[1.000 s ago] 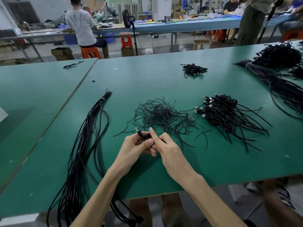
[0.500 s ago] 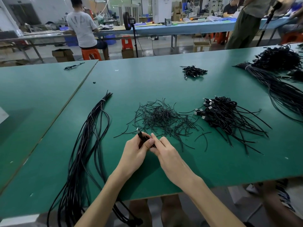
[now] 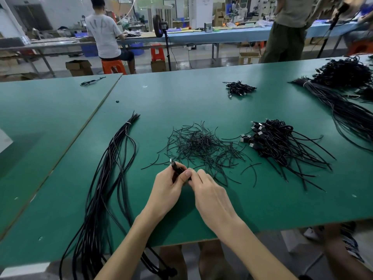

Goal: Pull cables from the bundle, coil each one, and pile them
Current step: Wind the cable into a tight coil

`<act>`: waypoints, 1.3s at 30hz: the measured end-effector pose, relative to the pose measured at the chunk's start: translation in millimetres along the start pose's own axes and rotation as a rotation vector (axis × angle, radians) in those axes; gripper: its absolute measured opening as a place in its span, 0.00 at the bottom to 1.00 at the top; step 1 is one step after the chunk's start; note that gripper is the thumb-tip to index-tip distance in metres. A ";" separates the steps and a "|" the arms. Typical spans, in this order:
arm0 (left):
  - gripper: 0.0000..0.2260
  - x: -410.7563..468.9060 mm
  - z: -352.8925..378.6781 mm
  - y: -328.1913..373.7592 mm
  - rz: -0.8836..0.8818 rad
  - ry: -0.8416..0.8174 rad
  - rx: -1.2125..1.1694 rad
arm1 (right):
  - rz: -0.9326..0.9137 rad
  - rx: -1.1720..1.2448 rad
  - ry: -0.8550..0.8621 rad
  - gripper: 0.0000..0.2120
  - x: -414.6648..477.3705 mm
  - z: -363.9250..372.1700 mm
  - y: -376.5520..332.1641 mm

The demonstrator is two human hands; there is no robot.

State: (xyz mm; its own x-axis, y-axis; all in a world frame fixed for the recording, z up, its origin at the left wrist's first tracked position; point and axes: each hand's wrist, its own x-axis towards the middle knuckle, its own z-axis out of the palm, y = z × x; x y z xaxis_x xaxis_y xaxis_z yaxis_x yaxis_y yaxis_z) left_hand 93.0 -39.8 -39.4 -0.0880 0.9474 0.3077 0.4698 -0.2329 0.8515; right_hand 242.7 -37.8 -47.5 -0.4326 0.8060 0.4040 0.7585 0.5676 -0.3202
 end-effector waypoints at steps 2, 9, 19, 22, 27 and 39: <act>0.03 0.3 0.3 -2.6 -0.014 -0.025 0.004 | 0.018 0.017 -0.011 0.11 0.8 -0.2 0.5; 0.02 -1.2 2.8 -5.9 0.096 0.003 0.112 | 0.060 0.069 -0.034 0.11 1.3 -2.1 5.7; 0.04 -0.1 -4.5 -4.6 -0.127 -0.080 -0.235 | 0.089 0.055 -0.060 0.09 2.6 0.8 6.0; 0.03 0.3 -5.7 -5.1 -0.156 -0.086 -0.323 | 0.097 0.047 -0.066 0.08 2.6 1.6 4.6; 0.03 0.3 -7.2 -8.2 -0.147 -0.093 -0.398 | 0.073 0.086 -0.079 0.09 3.6 -0.9 8.7; 0.03 3.5 -8.4 -12.9 -0.148 -0.106 -0.430 | 0.116 0.355 -0.187 0.13 4.2 -6.4 17.3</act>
State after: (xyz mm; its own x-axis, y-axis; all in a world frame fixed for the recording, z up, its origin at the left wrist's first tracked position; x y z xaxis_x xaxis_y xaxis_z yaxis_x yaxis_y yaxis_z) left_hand 79.3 -35.3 -45.7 -0.0254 0.9893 0.1437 0.0500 -0.1423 0.9886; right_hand 257.1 -25.6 -45.8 -0.4602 0.8660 0.1956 0.6062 0.4675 -0.6434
